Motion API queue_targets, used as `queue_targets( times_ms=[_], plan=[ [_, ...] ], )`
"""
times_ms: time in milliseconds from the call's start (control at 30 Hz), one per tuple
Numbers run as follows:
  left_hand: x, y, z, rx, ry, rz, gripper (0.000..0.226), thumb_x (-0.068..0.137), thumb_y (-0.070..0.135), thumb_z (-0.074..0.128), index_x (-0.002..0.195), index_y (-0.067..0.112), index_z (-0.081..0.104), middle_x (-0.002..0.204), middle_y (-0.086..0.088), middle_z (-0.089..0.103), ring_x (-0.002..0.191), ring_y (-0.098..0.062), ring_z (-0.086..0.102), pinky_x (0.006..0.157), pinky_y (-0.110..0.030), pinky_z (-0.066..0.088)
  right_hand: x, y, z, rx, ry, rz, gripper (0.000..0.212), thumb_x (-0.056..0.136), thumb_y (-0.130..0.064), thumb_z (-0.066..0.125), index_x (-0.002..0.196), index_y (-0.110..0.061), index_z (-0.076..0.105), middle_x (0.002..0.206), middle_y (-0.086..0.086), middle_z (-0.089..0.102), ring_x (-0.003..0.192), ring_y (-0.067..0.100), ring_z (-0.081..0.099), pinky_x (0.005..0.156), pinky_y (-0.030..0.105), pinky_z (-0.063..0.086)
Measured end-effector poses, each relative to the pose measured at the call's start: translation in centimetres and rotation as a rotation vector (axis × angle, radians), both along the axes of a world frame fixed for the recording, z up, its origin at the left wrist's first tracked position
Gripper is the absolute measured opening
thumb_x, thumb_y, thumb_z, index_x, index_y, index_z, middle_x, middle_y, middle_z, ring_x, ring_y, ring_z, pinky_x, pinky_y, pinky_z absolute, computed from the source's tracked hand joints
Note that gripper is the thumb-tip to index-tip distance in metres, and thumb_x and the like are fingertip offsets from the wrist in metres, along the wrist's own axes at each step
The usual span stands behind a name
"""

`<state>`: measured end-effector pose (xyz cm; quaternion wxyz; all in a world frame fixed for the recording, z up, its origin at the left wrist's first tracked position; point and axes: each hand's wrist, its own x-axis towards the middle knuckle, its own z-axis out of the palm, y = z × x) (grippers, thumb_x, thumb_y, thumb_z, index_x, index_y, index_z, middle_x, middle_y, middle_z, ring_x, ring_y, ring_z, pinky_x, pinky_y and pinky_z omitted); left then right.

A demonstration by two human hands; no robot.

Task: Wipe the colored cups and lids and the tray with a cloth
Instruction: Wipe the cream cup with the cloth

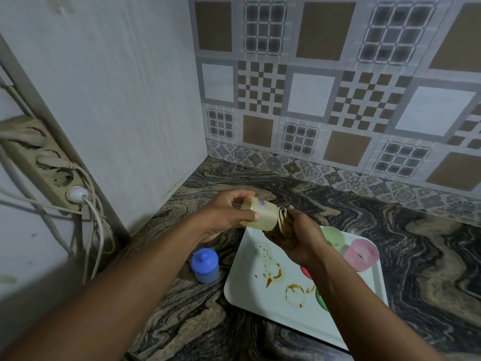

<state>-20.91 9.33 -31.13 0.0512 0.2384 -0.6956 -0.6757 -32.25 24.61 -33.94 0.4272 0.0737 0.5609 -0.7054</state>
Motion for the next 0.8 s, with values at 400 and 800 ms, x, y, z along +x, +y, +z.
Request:
queue_targets(
  times_ms=[400, 800],
  plan=[
    [0.9, -4.7, -4.3, -0.588, -0.309, -0.023, 0.059, 0.063, 0.034, 0.093, 0.115, 0.03, 0.064, 0.121, 0.008, 0.064, 0.108, -0.015, 0.061, 0.09, -0.033, 0.053, -2.4, -0.6, -2.9, -0.021, -0.026, 0.185, 0.07, 0.099, -0.062, 0.038, 0.102, 0.0, 0.069, 0.091, 0.021, 0.068, 0.077, 0.033, 0.068, 0.065, 0.035, 0.052],
    [0.0, -4.8, -9.0, -0.783, -0.603, -0.29, 0.08, 0.079, 0.034, 0.083, 0.147, 0.021, 0.043, 0.145, -0.011, 0.051, 0.124, -0.03, 0.053, 0.093, -0.035, 0.047, -2.3, -1.1, -5.5, 0.054, -0.075, 0.19, 0.036, 0.096, -0.028, 0.053, 0.068, -0.01, 0.067, 0.067, 0.011, 0.056, 0.06, 0.028, 0.055, 0.069, 0.036, 0.056]
  ],
)
